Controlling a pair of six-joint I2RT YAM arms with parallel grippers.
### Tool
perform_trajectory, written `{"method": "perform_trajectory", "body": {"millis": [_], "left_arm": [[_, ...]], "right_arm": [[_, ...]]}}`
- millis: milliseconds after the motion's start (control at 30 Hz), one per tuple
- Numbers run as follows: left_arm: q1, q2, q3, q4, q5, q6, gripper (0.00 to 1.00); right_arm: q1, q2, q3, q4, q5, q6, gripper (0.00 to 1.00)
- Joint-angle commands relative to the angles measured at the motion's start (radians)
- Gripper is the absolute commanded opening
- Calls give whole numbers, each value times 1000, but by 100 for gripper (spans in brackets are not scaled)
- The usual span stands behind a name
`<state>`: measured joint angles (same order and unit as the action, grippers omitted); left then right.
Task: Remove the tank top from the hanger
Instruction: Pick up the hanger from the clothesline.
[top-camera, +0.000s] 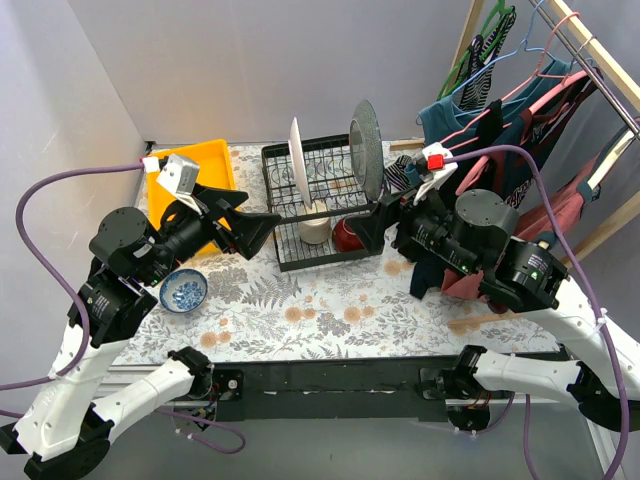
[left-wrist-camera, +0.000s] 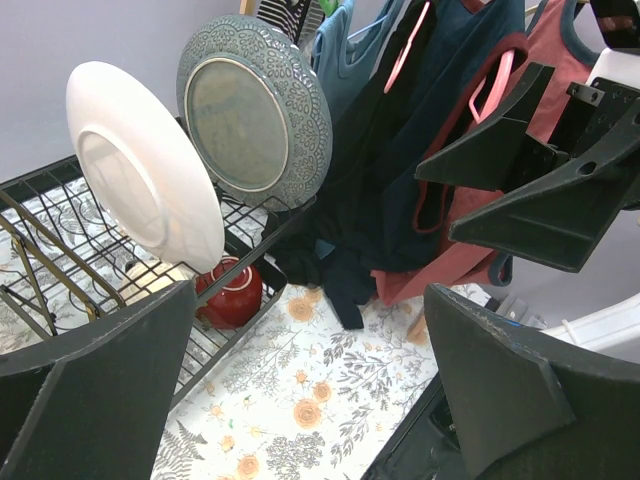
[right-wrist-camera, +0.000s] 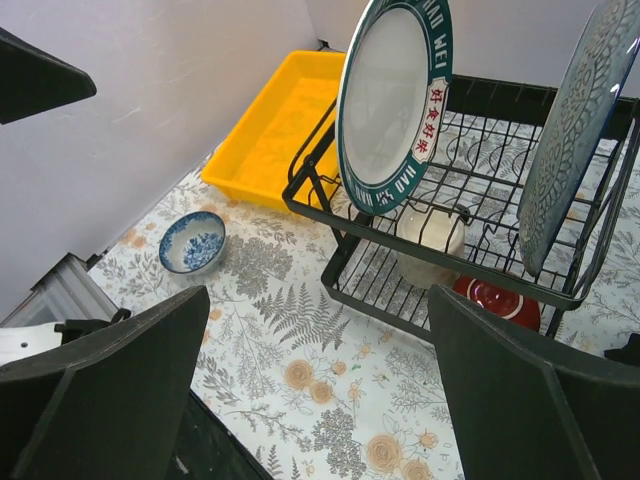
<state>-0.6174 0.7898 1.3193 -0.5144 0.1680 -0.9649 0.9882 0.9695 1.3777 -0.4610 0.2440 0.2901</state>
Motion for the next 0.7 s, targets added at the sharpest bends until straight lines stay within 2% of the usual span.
{"method": "perform_trajectory", "body": {"millis": [0, 333, 533, 567, 667], "left_arm": [[-2, -9, -8, 16, -7, 8, 98], [-2, -31, -23, 30, -67, 18, 98], [-2, 15, 32, 103, -56, -14, 98], [-2, 46, 55, 100, -36, -29, 97], [-2, 190, 139, 97, 143, -40, 86]], "right_arm": [[-3, -18, -3, 61, 1, 11, 99], [-3, -72, -60, 140, 14, 8, 98], [-3, -69, 39, 195, -6, -106, 90], [-3, -68, 91, 203, 17, -112, 89], [-3, -72, 145, 260, 35, -152, 86]]}}
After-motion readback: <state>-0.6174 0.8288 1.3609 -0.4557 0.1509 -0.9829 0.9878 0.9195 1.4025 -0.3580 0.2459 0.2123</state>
